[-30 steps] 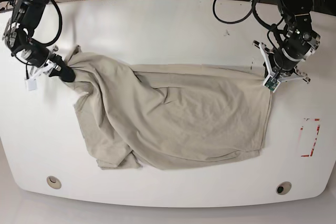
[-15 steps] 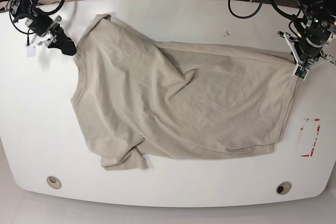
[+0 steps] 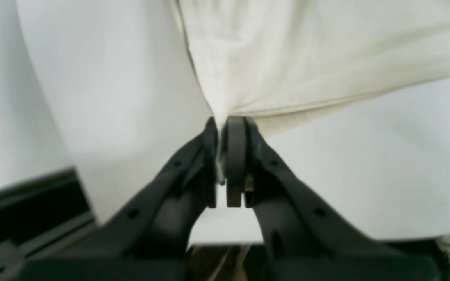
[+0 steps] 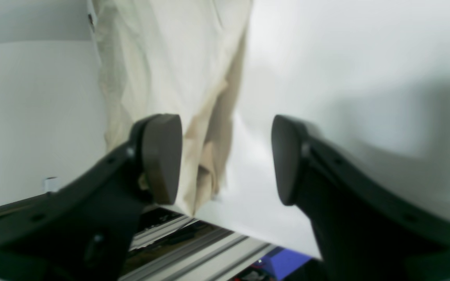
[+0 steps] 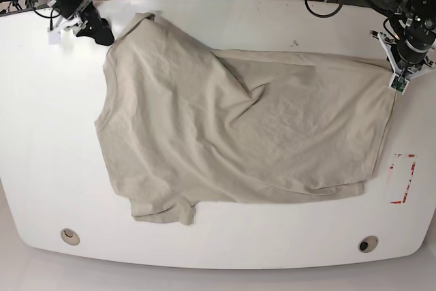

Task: Fold the T-shirt properly
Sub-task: 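Lift the shirt with both grippers and sweep it toward the hem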

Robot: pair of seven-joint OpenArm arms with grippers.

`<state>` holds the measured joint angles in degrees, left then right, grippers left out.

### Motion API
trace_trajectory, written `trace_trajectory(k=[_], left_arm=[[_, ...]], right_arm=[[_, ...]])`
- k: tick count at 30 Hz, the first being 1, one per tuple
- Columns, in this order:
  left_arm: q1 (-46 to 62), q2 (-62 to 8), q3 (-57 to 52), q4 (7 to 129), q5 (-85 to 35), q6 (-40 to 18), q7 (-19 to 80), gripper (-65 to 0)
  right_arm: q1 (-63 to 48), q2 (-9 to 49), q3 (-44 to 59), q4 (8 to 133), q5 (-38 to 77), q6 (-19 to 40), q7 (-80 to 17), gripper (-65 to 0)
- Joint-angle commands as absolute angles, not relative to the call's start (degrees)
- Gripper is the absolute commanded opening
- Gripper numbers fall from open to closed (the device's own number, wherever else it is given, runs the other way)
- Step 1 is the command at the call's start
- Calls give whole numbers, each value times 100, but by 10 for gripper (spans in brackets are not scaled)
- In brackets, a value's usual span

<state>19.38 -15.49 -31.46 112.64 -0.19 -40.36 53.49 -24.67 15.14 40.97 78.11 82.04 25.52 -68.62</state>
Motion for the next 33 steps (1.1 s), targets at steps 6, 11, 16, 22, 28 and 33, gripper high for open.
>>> trace_trajectory(k=[6,11,16,22,28,33], left_arm=[[1868,-1648,-3143,11371,-57,-4000,5235,-650],[1859,-1648,-3134,11371,-57,-4000,5235,-650],[1851,-1648,-3134,11363,-57,-4000,5235,-650],[1842,-1648,-3134,11371,-57,-4000,5235,-650],[1807,-1648,-3169,11415,-75,-4000,5235,-650],[1631,-1587,-3442,11415,-75,-4000,5253,-650]], right_arm=[[-2299,1051,4101,8488,7785,2563,-6862,-300],[-2114,901,4101,8462,7451,2563,-6870,-301],[-1982,857,4101,8462,7204,2563,-6879,-406],[-2018,813,4101,8505,7222,2563,-6888,-650],[-2352,936,4145,9051,7591,2598,-7064,-650],[-2615,1015,4154,9578,7916,2607,-7064,-650]])
